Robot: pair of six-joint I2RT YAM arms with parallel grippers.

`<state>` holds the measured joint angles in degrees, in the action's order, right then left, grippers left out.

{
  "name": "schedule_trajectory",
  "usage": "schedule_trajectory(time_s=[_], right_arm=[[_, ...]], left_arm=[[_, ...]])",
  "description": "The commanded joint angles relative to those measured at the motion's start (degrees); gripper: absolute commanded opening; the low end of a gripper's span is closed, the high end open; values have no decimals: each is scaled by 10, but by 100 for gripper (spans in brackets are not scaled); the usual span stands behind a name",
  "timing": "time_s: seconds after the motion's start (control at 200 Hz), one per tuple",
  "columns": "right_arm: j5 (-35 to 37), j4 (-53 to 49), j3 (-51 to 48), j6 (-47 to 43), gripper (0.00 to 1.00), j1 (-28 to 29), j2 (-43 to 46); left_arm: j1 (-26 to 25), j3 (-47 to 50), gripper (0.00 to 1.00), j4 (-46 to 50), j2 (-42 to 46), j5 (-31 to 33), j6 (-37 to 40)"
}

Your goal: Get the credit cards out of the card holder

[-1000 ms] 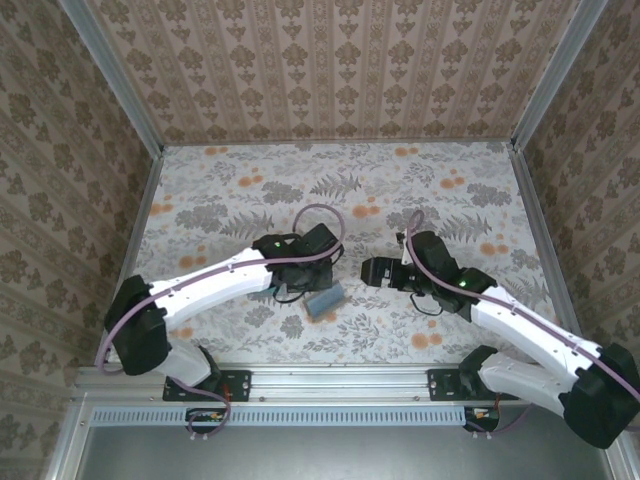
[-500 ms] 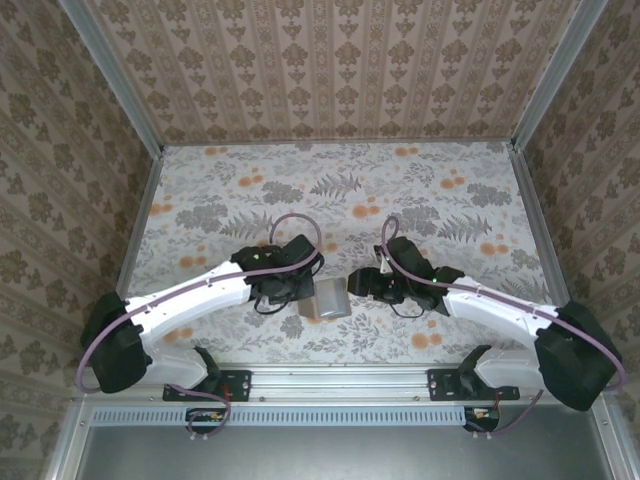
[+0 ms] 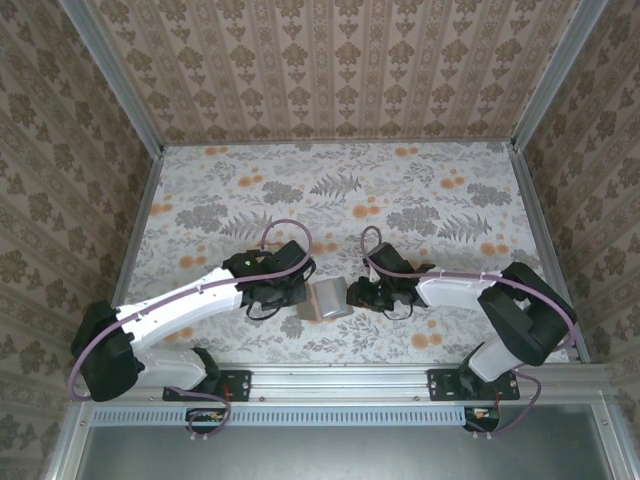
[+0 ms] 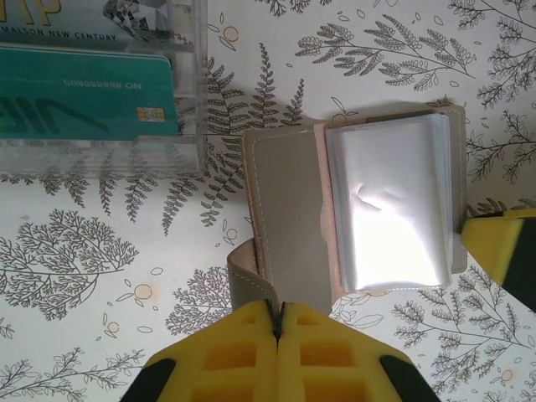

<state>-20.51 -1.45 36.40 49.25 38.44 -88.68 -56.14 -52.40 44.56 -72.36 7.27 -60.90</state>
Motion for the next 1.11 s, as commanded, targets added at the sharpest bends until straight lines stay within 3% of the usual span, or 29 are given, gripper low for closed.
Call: schedule_trajectory(time_s=[0.0,0.21,0.355,0.75,1.1], right_arm=[[-31,26,21,-12,34,-1,-24],[-59,62,22,-10,27,-3,-44],[-64,58,21,-12,0,-9,-30],[-4,-125,36,-70,0,-30,196],[-18,-161,56,-57,0,-27,208]], left_arm=[[4,0,0,11,-6,1,-2],[3,2,0,8,-9,2,0],[4,6,0,3,-10,-1,2],[4,18,0,-63,-53,-35,25],[-2,12,0,-105,-132,-60,47]])
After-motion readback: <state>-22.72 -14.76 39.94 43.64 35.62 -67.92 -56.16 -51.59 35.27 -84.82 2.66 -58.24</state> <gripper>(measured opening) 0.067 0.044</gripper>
